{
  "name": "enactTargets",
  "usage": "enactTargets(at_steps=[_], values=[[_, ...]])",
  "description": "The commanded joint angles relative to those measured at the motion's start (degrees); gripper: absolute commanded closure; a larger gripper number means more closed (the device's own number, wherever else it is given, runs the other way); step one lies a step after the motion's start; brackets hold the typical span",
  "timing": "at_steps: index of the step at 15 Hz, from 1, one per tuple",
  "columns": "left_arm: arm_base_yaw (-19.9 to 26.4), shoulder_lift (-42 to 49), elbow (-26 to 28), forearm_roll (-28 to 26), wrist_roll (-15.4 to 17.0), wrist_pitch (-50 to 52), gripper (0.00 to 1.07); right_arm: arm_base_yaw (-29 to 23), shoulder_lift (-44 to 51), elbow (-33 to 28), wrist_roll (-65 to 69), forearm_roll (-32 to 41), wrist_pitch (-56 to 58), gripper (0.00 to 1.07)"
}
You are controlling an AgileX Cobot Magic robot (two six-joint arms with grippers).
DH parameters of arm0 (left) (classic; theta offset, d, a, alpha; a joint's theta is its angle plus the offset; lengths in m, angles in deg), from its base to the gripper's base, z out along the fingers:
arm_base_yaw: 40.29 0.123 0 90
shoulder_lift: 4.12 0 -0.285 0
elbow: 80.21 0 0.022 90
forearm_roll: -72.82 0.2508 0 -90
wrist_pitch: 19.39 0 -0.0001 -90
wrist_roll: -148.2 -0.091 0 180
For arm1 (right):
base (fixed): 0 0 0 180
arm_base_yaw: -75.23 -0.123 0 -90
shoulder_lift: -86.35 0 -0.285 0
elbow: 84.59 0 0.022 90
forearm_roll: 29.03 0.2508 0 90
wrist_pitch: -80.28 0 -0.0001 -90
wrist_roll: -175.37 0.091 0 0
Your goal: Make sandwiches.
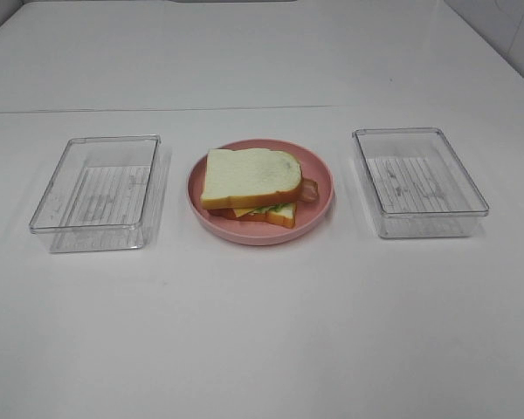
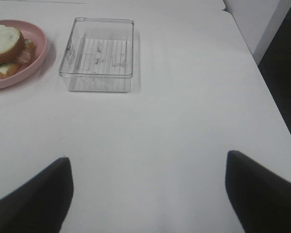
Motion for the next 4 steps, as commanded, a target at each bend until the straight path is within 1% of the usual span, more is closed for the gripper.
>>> enactTargets(at_steps=[1,4], values=[[0.23,1.09,-0.06,-0.34,0.23,0.52,0.24,0.17,0.74,-0.17,-0.4,0.0,-0.86,0.27],[0.23,1.09,-0.06,-0.34,0.23,0.52,0.24,0.17,0.74,-0.17,-0.4,0.0,-0.86,0.27]])
